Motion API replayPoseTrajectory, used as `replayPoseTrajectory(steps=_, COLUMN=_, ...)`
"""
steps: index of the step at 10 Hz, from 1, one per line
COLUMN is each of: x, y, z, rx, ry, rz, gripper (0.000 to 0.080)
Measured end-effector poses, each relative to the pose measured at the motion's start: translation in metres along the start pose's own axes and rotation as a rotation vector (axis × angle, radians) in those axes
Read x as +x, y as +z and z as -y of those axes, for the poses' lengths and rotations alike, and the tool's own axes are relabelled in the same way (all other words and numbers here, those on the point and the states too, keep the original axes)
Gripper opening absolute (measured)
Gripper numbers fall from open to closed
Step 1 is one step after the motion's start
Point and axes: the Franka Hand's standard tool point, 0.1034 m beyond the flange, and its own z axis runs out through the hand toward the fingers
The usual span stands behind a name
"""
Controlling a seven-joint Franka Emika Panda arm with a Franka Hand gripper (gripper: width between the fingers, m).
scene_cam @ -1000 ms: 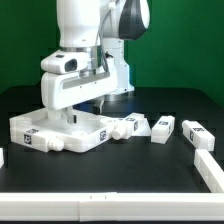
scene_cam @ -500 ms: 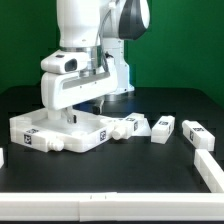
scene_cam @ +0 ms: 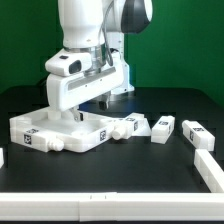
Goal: Assemble desk
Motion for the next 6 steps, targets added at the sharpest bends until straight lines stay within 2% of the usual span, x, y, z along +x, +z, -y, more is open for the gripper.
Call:
replayPoseTrajectory(steps=2, x=-0.004, y=0.012, z=-0.009, rx=-0.054, ry=-0.023, rz=-0.02, gripper=0.0649)
replayPoseTrajectory(steps=3, x=-0.01, y=0.016, z=-0.015, rx=-0.059, ry=-0.035, rz=-0.021, gripper=0.0649)
replayPoseTrajectory(steps=5, x=-0.02, y=0.014, z=-0.032, rx=-0.107, ry=-0.07, rz=-0.039, gripper=0.0649)
replayPoseTrajectory(steps=6, x=-0.018, y=0.014, z=-0.033, rx=-0.102, ry=-0.062, rz=-0.039, gripper=0.0649)
